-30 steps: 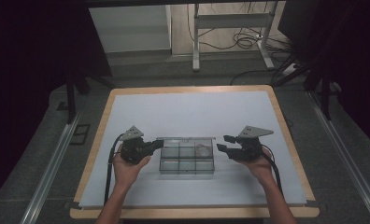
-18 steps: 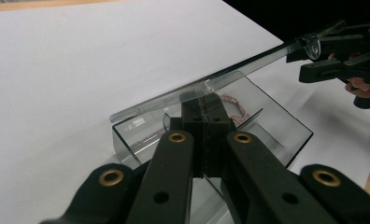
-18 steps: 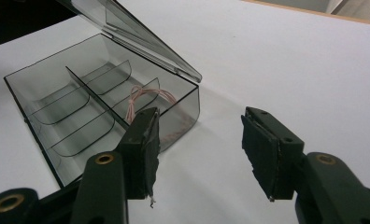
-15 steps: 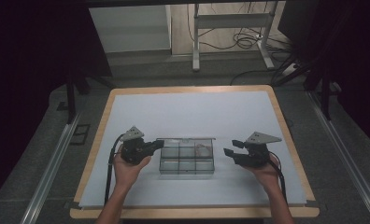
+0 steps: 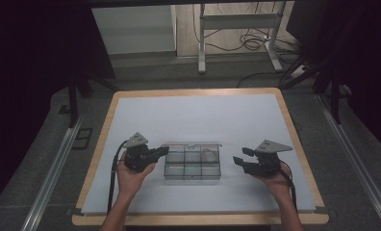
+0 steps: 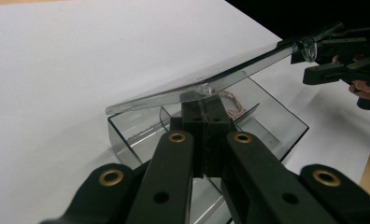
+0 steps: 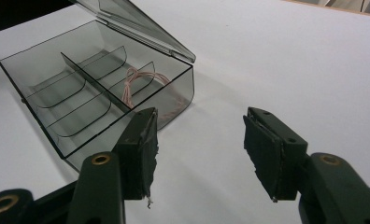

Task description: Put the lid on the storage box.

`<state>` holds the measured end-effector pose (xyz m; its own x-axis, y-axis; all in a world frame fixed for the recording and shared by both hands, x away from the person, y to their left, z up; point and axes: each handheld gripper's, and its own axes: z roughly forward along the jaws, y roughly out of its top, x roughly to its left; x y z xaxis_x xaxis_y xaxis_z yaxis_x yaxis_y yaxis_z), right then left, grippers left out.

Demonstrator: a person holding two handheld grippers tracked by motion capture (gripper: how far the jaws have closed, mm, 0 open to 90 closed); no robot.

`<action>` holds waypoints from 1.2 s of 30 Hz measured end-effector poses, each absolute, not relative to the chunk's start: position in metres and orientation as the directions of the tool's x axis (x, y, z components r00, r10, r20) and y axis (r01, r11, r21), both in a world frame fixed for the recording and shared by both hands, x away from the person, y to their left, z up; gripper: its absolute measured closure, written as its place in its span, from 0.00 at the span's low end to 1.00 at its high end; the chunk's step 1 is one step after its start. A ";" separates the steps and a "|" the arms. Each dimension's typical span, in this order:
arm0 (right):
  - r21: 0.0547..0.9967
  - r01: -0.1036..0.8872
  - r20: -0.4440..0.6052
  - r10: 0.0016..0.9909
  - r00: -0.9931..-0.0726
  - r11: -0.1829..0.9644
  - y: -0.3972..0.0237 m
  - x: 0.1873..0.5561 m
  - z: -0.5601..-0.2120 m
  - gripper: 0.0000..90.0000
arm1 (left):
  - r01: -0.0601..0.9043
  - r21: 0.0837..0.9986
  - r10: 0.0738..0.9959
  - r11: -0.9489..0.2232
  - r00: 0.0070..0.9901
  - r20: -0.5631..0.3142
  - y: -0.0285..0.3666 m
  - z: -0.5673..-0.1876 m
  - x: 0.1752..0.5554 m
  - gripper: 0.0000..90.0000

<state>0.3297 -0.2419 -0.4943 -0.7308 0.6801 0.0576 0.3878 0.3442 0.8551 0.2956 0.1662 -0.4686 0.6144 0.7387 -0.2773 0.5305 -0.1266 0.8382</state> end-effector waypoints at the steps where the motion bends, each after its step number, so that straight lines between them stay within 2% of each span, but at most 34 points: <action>1: 0.856 0.387 0.058 0.681 -0.730 0.343 -0.243 0.329 -0.494 0.48 | 0.531 0.838 0.738 -0.127 0.615 -0.278 0.166 -0.469 0.295 1.00; 36: 0.865 0.375 0.053 0.682 -0.729 0.333 -0.247 0.323 -0.494 0.48 | 0.546 0.827 0.726 -0.138 0.623 -0.290 0.165 -0.486 0.271 1.00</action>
<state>0.3234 -0.2471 -0.4936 -0.7292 0.6822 0.0534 0.3752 0.3334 0.8649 0.2711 0.1653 -0.4861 0.6231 0.7264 -0.2902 0.5455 -0.1377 0.8267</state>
